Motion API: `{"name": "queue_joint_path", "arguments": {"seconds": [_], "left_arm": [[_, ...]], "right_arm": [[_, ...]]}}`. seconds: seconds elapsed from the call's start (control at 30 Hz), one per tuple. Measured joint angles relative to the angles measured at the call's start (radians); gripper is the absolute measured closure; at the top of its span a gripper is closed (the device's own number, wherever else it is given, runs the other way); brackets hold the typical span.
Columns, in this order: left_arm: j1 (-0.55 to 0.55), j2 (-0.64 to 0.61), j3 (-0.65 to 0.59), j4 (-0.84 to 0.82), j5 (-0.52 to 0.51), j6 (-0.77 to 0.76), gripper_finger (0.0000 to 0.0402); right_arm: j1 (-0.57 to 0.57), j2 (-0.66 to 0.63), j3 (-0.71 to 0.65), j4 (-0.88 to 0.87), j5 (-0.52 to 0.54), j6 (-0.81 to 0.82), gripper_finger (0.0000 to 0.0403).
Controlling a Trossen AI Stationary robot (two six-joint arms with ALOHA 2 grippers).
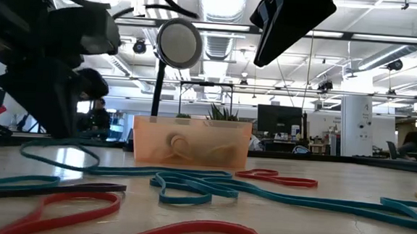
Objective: Pick and place rubber bands into bin
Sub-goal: Put the blue rubberbands into the orange bin
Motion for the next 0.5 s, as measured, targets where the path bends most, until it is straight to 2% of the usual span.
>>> {"name": "queue_joint_path", "arguments": {"seconds": [0.2,0.5], "left_arm": [[-0.028,-0.051,0.016,-0.07,-0.17,-0.014,0.0401],[-0.047,-0.066,0.057,-0.078,-0.47,0.029,0.0401]], "right_arm": [[0.004,0.0,0.0,-0.002,0.0,0.0,0.033],[0.027,0.0,-0.002,-0.01,0.0,0.0,0.0339]]}}
